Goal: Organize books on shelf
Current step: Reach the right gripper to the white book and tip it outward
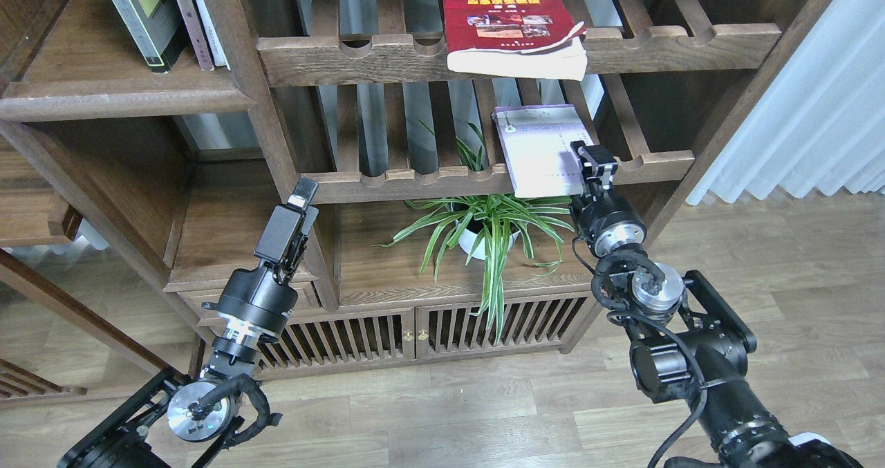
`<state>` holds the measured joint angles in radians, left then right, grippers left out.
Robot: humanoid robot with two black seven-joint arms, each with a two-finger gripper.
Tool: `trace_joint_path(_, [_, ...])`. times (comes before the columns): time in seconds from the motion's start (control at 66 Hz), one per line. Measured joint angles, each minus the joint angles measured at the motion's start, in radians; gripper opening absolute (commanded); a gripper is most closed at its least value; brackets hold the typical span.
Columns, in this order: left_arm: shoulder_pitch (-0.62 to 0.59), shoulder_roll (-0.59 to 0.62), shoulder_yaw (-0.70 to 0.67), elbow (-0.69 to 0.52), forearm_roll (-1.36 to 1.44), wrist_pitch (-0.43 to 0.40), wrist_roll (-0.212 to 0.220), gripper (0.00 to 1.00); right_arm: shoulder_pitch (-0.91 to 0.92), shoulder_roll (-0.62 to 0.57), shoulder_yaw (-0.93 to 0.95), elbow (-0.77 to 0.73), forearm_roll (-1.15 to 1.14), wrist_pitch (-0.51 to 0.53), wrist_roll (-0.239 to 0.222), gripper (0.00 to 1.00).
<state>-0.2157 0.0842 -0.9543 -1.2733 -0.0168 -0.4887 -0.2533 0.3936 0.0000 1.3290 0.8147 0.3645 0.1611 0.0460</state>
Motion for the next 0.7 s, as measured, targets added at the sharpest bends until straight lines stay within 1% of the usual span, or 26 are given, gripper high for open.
trace_joint_path(0.106, [0.0,0.0,-0.001,0.0,0.0,0.0,0.0,1.0,-0.023,0.0,-0.008,0.011,0.014,0.04,-0.017,0.04])
trace_joint_path(0.227, [-0.004,0.0,-0.002,0.0,0.0,0.0,0.002,1.0,-0.057,0.0,-0.013,0.033,0.019,0.127,-0.069,0.04])
trace_joint_path(0.273, [-0.006,-0.001,-0.006,0.0,0.0,0.0,0.009,1.0,-0.068,0.0,-0.013,0.04,0.024,0.156,-0.085,0.04])
trace_joint_path(0.318, [-0.007,-0.001,-0.012,0.003,-0.002,0.0,0.027,1.0,-0.081,0.0,-0.013,0.052,0.034,0.186,-0.103,0.04])
trace_joint_path(0.364, [-0.008,-0.001,-0.018,0.005,-0.005,0.0,0.061,1.0,-0.095,0.0,-0.013,0.068,0.05,0.214,-0.12,0.04])
trace_joint_path(0.424, [-0.007,0.002,-0.027,0.009,-0.011,0.0,0.123,1.0,-0.117,0.0,-0.015,0.094,0.072,0.245,-0.146,0.04])
trace_joint_path(0.455, [-0.005,0.003,-0.033,0.011,-0.019,0.0,0.168,1.0,-0.132,0.0,-0.015,0.114,0.083,0.262,-0.166,0.04])
trace_joint_path(0.515, [-0.004,0.004,-0.04,0.013,-0.036,0.0,0.229,1.0,-0.155,0.0,-0.016,0.143,0.096,0.283,-0.196,0.05])
trace_joint_path(0.561, [-0.004,0.004,-0.045,0.014,-0.061,0.0,0.283,1.0,-0.177,0.0,-0.017,0.168,0.106,0.302,-0.226,0.05])
trace_joint_path(0.621, [-0.006,0.004,-0.053,0.015,-0.088,0.0,0.331,1.0,-0.2,0.0,-0.017,0.187,0.112,0.317,-0.254,0.05])
trace_joint_path(0.697, [-0.007,0.006,-0.066,0.015,-0.108,0.0,0.377,1.0,-0.223,0.0,-0.017,0.199,0.118,0.325,-0.284,0.05])
